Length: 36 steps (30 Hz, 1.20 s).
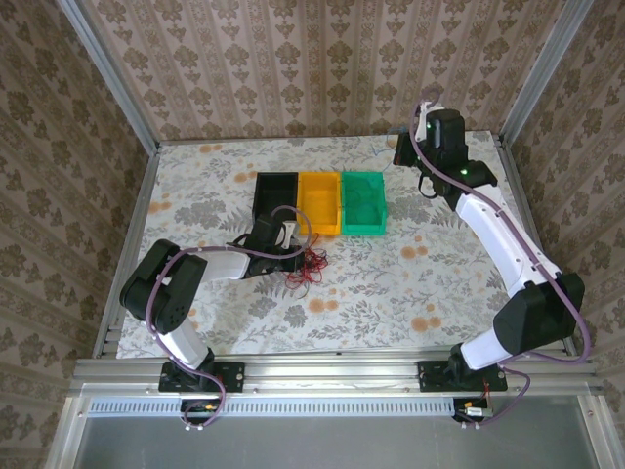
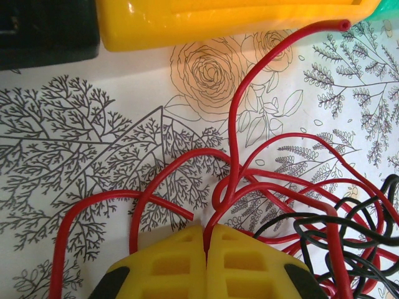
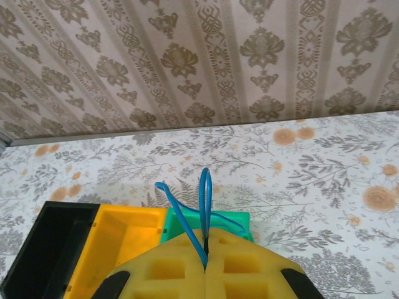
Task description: Untangle the cables
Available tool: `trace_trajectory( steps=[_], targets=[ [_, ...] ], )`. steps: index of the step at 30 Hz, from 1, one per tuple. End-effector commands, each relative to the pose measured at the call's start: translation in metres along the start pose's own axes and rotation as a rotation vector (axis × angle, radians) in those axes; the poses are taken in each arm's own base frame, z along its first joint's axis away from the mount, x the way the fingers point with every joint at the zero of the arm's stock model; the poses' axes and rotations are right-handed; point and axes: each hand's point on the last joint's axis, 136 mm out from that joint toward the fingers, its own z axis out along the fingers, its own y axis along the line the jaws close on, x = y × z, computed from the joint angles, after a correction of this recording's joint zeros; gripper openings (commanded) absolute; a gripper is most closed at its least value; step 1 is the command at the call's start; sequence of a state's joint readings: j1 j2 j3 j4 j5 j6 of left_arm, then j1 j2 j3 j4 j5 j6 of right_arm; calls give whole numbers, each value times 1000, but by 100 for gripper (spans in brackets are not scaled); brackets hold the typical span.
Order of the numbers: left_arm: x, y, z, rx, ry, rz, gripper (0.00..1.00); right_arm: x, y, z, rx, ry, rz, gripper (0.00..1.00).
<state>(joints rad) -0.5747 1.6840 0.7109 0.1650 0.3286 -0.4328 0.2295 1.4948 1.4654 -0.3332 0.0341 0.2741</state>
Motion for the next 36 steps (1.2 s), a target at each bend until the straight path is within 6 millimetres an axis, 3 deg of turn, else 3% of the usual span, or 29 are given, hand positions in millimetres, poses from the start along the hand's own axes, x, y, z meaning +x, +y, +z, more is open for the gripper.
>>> trace_trajectory(
  steps=[1,12,17,24,30,36],
  targets=[
    [23,14,6,-51,83,-4,0,9,-3,-2,12,25,-25,2],
    [24,13,9,-53,96,6,0,89,24,48,-113,268,27,3],
    [23,12,10,-52,98,12,0,128,23,69,-78,365,51,4],
    [24,13,10,-54,103,20,0,177,7,93,44,509,46,4],
    [23,12,11,-53,105,21,0,194,-14,101,173,583,-4,4],
    [25,13,10,-63,111,27,0,187,-28,108,265,570,-72,5]
  ],
)
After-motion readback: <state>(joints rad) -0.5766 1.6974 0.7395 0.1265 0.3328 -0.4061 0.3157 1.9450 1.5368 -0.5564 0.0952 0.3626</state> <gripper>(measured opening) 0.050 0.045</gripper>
